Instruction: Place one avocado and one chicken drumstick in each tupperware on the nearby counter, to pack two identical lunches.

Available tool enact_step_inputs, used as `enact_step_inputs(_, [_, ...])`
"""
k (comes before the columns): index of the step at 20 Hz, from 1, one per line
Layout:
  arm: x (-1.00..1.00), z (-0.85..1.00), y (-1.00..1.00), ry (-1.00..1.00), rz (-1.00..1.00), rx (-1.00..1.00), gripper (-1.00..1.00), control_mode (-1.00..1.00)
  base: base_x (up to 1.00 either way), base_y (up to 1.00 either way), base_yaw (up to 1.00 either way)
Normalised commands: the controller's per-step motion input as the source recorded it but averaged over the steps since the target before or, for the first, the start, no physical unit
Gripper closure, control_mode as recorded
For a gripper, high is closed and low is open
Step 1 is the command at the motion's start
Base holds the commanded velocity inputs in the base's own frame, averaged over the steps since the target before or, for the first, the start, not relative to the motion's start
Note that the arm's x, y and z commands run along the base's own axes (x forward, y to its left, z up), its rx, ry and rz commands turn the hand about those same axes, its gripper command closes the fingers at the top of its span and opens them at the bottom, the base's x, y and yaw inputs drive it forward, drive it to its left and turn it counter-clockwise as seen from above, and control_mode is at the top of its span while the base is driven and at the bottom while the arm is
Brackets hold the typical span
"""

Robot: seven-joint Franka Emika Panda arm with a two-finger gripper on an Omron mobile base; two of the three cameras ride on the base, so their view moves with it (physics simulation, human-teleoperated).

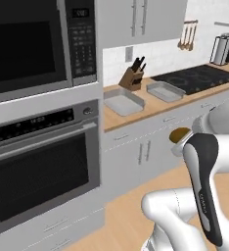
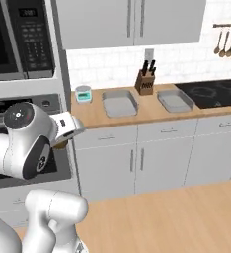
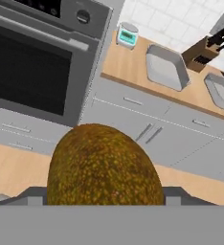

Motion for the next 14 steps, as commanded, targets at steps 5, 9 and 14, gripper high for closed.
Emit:
enact_step_inputs(5, [0.00,0.00,0.00,0.00,0.00,0.00,1.00,1.00,1.00,-0.99,0.20])
enact_step_inputs(9, [0.00,0.00,0.00,0.00,0.00,0.00,1.00,1.00,1.00,-0.83,0.20])
enact_step_inputs(14, [0.00,0.00,0.00,0.00,0.00,0.00,1.00,1.00,1.00,-0.52,0.19])
